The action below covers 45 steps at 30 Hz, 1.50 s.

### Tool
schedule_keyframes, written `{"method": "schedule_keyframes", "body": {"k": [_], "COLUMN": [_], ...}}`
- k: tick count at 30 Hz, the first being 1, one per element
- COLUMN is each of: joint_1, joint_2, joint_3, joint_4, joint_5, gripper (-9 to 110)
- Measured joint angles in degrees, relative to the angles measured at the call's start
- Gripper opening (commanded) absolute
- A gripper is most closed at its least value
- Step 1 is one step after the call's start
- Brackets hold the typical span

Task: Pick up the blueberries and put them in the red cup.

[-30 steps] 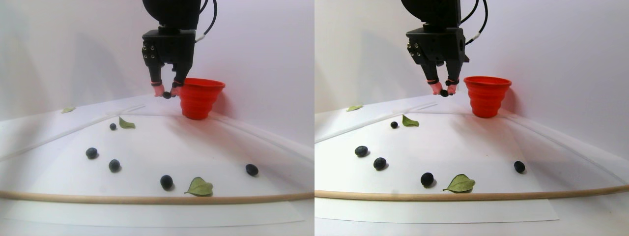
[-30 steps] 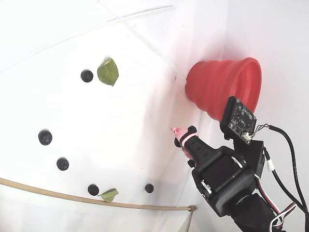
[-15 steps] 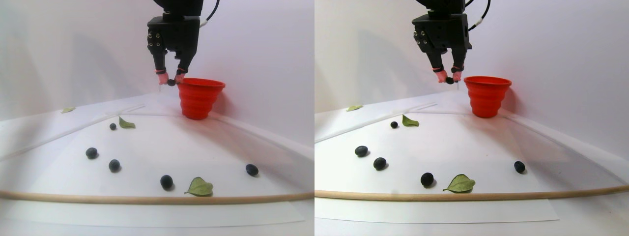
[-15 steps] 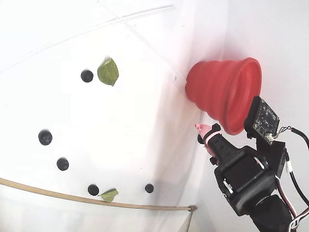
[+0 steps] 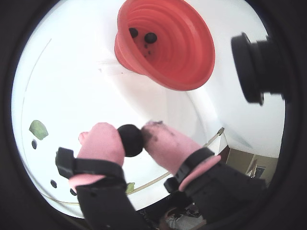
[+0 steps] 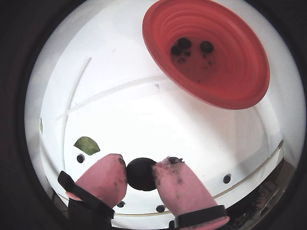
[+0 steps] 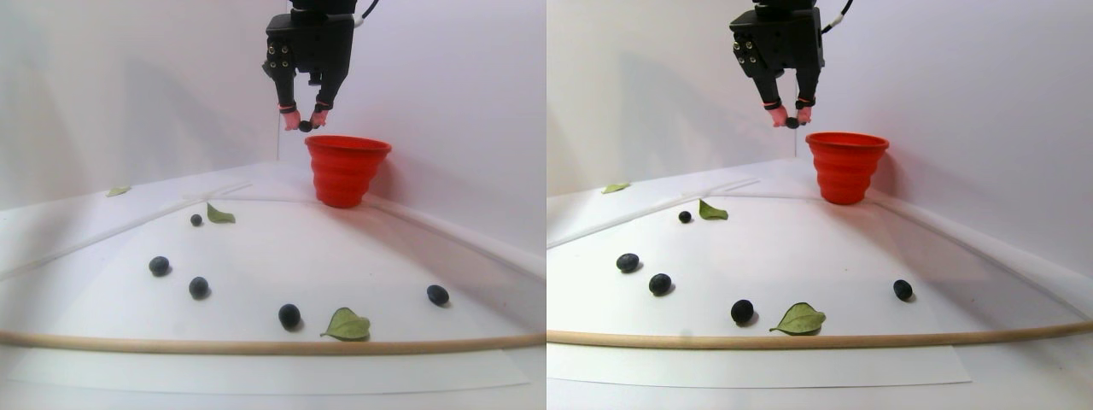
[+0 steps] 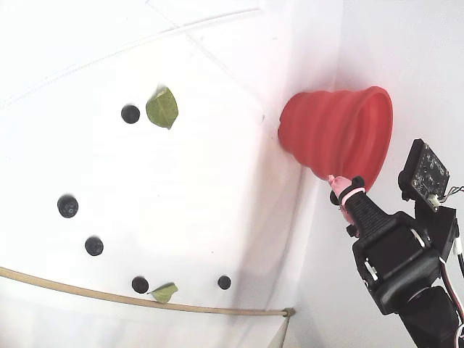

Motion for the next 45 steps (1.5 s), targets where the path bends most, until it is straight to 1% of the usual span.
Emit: {"method": "schedule_keyframes", "body": {"k": [19, 32, 45], "joint_1": [4.4, 9.0, 9.3], "joint_2": [-0.3, -5.9, -8.8], "joint_3": [-5.7, -8.7, -10.8], "joint_4": [0.0, -2.8, -4.1], "joint_5": [-2.5, -3.5, -4.6], "gripper": [10, 10, 10]}}
